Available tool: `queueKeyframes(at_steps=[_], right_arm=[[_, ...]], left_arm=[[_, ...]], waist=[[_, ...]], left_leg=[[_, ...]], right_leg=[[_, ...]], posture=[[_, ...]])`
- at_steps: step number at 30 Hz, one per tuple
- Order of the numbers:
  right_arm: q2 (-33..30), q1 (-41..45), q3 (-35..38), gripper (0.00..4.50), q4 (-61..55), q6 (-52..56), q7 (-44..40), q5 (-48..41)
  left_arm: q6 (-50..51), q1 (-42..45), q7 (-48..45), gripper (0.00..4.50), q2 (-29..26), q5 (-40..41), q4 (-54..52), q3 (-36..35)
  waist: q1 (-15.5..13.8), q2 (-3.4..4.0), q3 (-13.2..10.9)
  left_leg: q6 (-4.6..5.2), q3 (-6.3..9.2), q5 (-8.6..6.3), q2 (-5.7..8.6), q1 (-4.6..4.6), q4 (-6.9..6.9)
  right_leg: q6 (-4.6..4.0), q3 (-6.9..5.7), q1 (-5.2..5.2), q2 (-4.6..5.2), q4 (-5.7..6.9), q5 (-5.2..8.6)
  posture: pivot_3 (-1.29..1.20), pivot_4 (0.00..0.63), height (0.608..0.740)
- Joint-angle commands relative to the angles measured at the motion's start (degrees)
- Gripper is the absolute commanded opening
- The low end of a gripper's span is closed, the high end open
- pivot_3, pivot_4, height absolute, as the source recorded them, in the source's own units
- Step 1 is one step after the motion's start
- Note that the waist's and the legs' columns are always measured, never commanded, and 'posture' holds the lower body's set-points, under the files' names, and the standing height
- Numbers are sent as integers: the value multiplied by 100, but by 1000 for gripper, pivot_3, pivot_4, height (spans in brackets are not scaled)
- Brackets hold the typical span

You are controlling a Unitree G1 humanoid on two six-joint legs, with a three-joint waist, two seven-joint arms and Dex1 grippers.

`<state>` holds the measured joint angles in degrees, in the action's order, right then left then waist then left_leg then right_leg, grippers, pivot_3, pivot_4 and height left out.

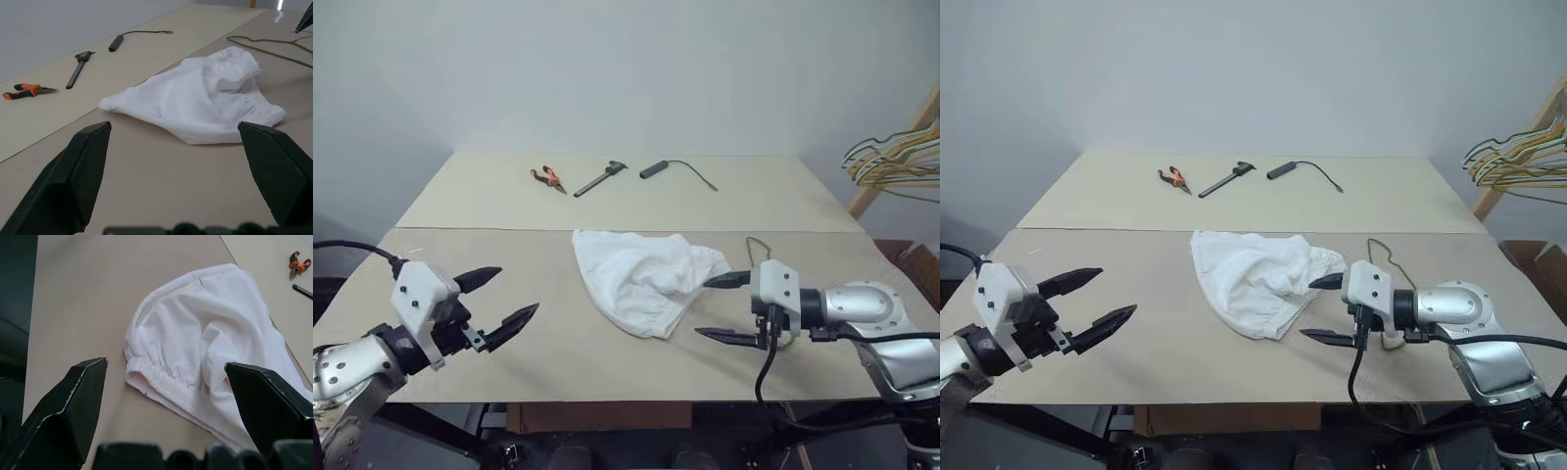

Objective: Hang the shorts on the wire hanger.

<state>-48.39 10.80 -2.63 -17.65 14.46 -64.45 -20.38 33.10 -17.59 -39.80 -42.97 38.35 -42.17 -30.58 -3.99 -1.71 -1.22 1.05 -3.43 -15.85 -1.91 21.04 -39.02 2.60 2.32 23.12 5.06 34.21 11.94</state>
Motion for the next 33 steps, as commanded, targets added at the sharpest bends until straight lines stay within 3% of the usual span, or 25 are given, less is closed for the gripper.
queueKeyframes(at_steps=[1,15,23,28,33], right_arm=[[25,123,35,4467,2,-150,-56,13],[159,-284,-47,4467,-433,-29,413,256],[46,-160,-1321,4467,-1250,1129,1224,2060],[479,-50,-1857,4467,-1600,2071,1655,2516],[1176,516,-2717,4467,-1089,2429,2249,3464]], left_arm=[[-121,2,21,4500,25,54,-183,-149],[-241,136,-172,4500,-24,-1,-60,45],[-391,266,-163,4500,43,-106,-6,279],[-393,341,-67,4500,74,-160,1,417],[-402,596,-32,4500,45,-215,115,612]], waist=[[-35,0,0],[-141,0,0],[-132,0,1],[-117,-1,1],[-22,-2,2]], left_leg=[[0,0,0,0,0,0],[0,-1,0,0,1,0],[-1,-4,0,-1,5,0],[-2,-3,0,-3,4,0],[-12,-4,6,-2,2,-1]], right_leg=[[0,0,0,0,0,0],[0,-2,2,0,0,2],[7,-3,8,1,1,11],[-1,-5,9,-1,2,8],[3,-9,8,0,3,11]], posture=[[182,0,740],[157,0,740],[126,0,740],[111,0,740],[92,0,740]])
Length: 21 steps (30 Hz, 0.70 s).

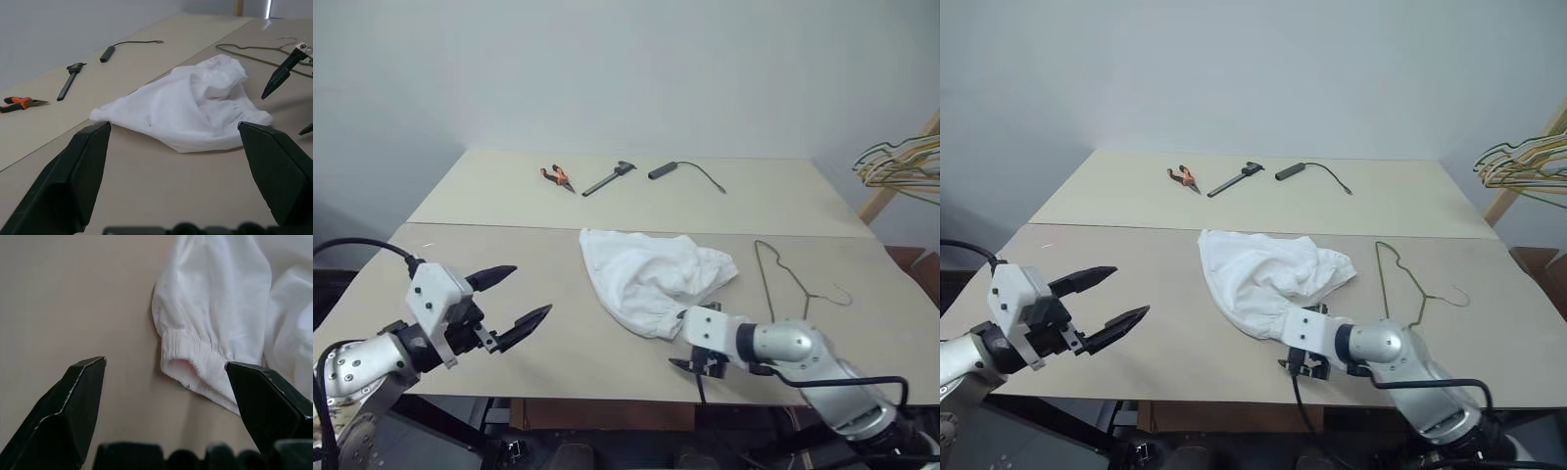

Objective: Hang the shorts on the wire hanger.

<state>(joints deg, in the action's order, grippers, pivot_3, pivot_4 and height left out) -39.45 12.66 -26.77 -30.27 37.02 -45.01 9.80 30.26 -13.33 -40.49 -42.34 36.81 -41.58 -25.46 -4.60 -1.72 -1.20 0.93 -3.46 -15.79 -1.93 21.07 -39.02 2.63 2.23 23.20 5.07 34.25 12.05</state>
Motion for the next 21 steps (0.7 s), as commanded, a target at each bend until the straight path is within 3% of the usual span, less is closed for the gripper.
queueKeyframes(at_steps=[1,2,5,10,16,21], right_arm=[[382,460,-484,4467,270,266,334,618],[442,567,-666,4467,357,323,352,813],[603,793,-1087,3871,444,540,333,1225],[727,1043,-1657,2097,515,806,274,1977],[737,1146,-1695,11,572,684,223,2458],[-91,842,-1086,11,322,-324,164,2256]], left_arm=[[-131,205,23,4500,-20,-89,82,136],[-135,241,18,4500,-18,-108,102,165],[-128,336,20,4500,-19,-114,156,202],[-156,331,61,4500,24,-175,148,256],[-159,334,133,4500,75,-238,113,335],[-222,533,129,4500,47,-449,255,528]], waist=[[60,0,0],[82,0,0],[122,0,0],[203,-1,0],[248,0,0],[216,-1,0]], left_leg=[[-1,1,0,0,0,0],[-2,1,1,0,1,1],[-3,2,1,1,7,2],[-6,5,1,1,5,2],[-12,6,4,1,-4,2],[-14,11,3,8,0,1]], right_leg=[[-1,-1,-1,0,1,0],[-2,-1,1,0,3,-1],[-12,-2,4,0,5,-7],[-11,-6,5,1,13,-6],[-15,-6,7,0,40,1],[-8,-10,13,8,58,21]], posture=[[90,0,740],[89,0,740],[89,0,740],[90,0,740],[84,0,740],[61,0,740]])
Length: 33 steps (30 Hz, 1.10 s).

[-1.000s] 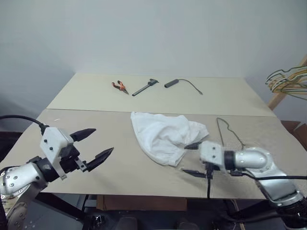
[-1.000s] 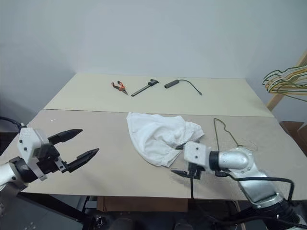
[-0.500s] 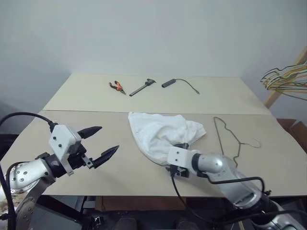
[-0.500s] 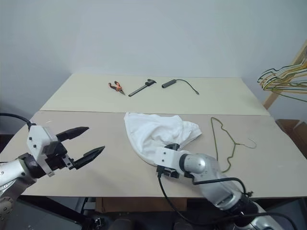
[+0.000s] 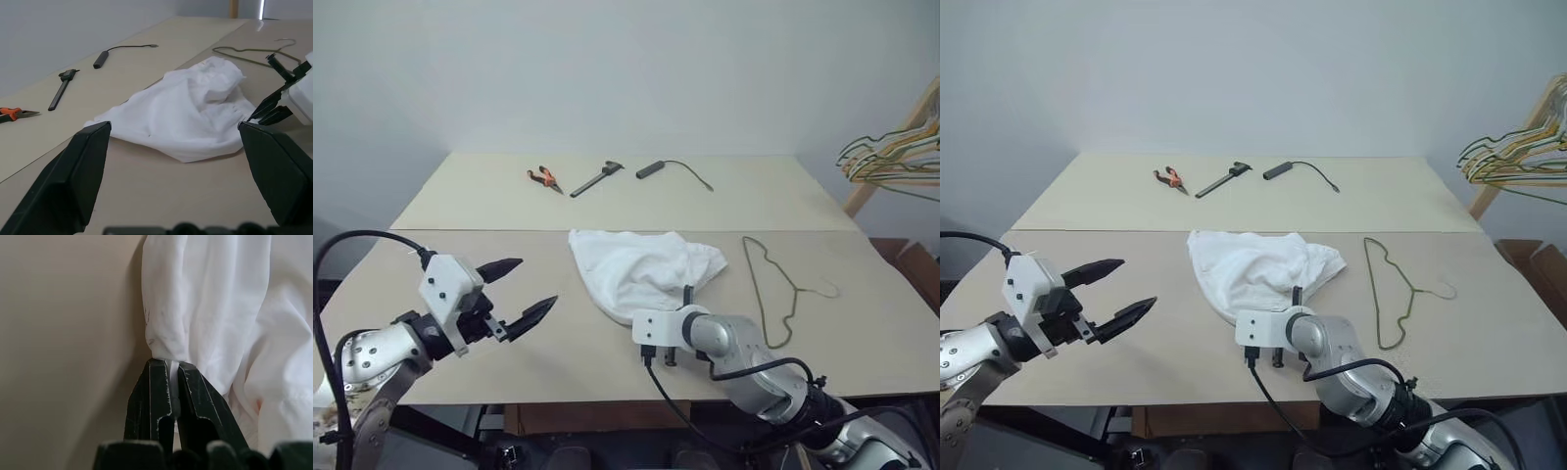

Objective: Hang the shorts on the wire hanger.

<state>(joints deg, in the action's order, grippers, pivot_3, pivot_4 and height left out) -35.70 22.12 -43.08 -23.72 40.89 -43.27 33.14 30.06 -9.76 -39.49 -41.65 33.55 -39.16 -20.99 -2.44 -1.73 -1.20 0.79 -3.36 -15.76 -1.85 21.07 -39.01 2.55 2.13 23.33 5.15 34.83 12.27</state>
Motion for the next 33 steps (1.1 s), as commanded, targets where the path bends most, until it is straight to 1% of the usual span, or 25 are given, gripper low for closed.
queueKeyframes(at_steps=[1,2,3,5,6,8,9,10,14,15,18,20,22,27,30,33], right_arm=[[-796,-255,838,11,-461,-1166,-140,-380],[-1149,-451,1189,11,-587,-1583,-322,-738],[-1643,-717,1643,11,-608,-2329,-521,-1226],[-2205,-1057,2196,11,-530,-3336,-721,-1803],[-2390,-1187,2388,11,-430,-3776,-758,-2006],[-2574,-1423,2734,11,-258,-4107,-850,-2277],[-2641,-1522,2895,11,-142,-4285,-884,-2384],[-2694,-1600,3048,11,-47,-4372,-935,-2489],[-2548,-1648,3302,11,116,-4486,-908,-2592],[-2508,-1657,3329,11,125,-4496,-913,-2617],[-2445,-1703,3373,11,109,-4520,-953,-2605],[-2432,-1731,3412,11,100,-4533,-976,-2596],[-2385,-1712,3438,11,89,-4515,-981,-2606],[-2277,-1702,3485,11,27,-4458,-998,-2597],[-2250,-1727,3523,11,-10,-4445,-995,-2578],[-2234,-1741,3590,0,-37,-4423,-969,-2577]], left_arm=[[-184,261,32,4500,-27,-147,70,134],[-162,362,12,4500,-43,-157,140,191],[-236,466,-76,4500,-117,-279,251,319],[-371,576,-206,4500,-216,-472,413,484],[-468,611,-265,4500,-260,-587,500,569],[-784,686,-472,4500,-377,-899,740,809],[-998,747,-567,4500,-432,-1113,908,984],[-1378,847,-693,4500,-522,-1491,1186,1284],[-2847,1379,-854,4500,-703,-2950,2476,2343],[-3217,1590,-784,4500,-672,-3313,2888,2585],[-3966,2071,-582,4500,-500,-3894,3818,2961],[-4465,2626,-294,4500,-225,-4361,4646,3274],[-4872,3105,-53,4500,69,-4689,5445,3515],[-5511,3978,446,4500,714,-5217,7163,3877],[-5858,4298,546,4500,952,-5406,7836,4063],[-6161,4696,731,3934,1218,-5686,8535,4305]], waist=[[-2,2,-1],[-8,4,-3],[-1,4,-3],[27,1,-5],[58,-2,-7],[171,-5,-8],[226,-9,-10],[254,-10,-11],[337,-7,-12],[343,-9,-13],[346,-11,-14],[330,-11,-14],[296,-11,-14],[328,-13,-13],[366,-13,-12],[366,-13,-12]], left_leg=[[0,0,0,1,0,0],[-1,0,-1,4,0,0],[-1,1,-1,7,1,0],[0,5,-1,9,-2,0],[0,3,-1,7,-7,1],[1,3,-1,-2,-19,4],[0,2,-1,-4,-30,6],[0,-1,-2,-5,-42,8],[0,-6,-2,-2,-60,8],[0,-8,-2,-2,-64,8],[1,-7,-3,-4,-62,10],[2,-8,-4,-2,-51,11],[3,-5,-4,-1,-35,6],[3,-4,-4,2,-25,3],[3,-4,-4,1,-24,3],[3,-5,-4,2,-30,1]], right_leg=[[1,0,1,1,0,2],[3,0,0,3,1,4],[13,-1,-1,6,0,11],[37,-3,-7,6,-2,29],[37,-2,-8,5,-1,31],[36,-1,-16,-3,3,36],[32,0,-23,-5,7,39],[24,4,-27,-5,12,45],[22,12,-42,-3,13,47],[22,14,-46,-3,13,47],[20,14,-43,-5,12,45],[2,14,-33,-2,13,30],[16,8,-26,-2,12,3],[20,7,-23,-3,10,-2],[21,7,-20,-4,11,-3],[23,8,-26,-3,14,-2]], posture=[[55,0,740],[48,0,740],[39,0,740],[27,0,740],[19,0,740],[6,0,740],[3,0,740],[-3,0,740],[-23,0,740],[-25,0,740],[-37,0,740],[-46,0,740],[-52,0,740],[-71,0,740],[-91,0,740],[-99,0,740]])
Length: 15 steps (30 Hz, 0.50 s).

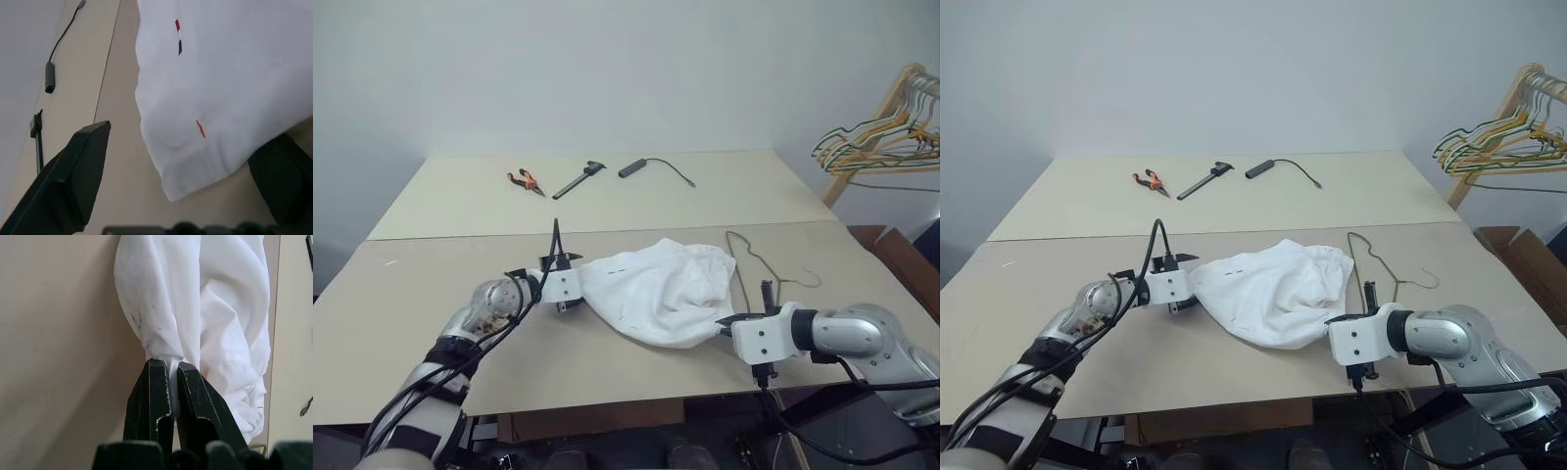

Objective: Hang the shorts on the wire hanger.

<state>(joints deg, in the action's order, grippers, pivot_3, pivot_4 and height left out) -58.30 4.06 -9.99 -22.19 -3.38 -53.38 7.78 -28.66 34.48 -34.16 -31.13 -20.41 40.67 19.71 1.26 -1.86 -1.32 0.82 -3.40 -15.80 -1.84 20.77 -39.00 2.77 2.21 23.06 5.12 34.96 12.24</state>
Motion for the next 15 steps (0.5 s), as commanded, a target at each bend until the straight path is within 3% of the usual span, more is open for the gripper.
queueKeyframes(at_steps=[1,3,7,12,15], right_arm=[[33,57,295,0,-195,9,50,-23],[43,32,324,0,-216,19,55,-6],[45,-23,375,0,-268,47,63,-2],[75,-45,414,0,-236,57,74,16],[119,24,408,0,-61,63,68,-21]], left_arm=[[-380,384,295,3647,214,-382,750,287],[-518,594,432,2838,311,-495,1098,350],[-718,884,672,1741,421,-611,1471,378],[-982,835,604,76,157,-498,1338,230],[-1137,532,161,32,-316,-140,783,16]], waist=[[-10,-1,1],[0,-1,1],[60,-2,2],[149,-2,2],[266,-1,1]], left_leg=[[0,1,0,0,-3,-1],[0,1,0,0,-4,-2],[0,0,0,1,3,-1],[0,1,0,1,11,-1],[0,0,0,-2,11,0]], right_leg=[[5,-1,-4,0,0,3],[20,-1,-5,0,-1,11],[17,0,1,1,-1,8],[4,0,8,1,-2,-1],[3,1,13,0,3,-1]], posture=[[-107,0,740],[-113,0,740],[-120,0,740],[-122,0,740],[-118,0,740]])
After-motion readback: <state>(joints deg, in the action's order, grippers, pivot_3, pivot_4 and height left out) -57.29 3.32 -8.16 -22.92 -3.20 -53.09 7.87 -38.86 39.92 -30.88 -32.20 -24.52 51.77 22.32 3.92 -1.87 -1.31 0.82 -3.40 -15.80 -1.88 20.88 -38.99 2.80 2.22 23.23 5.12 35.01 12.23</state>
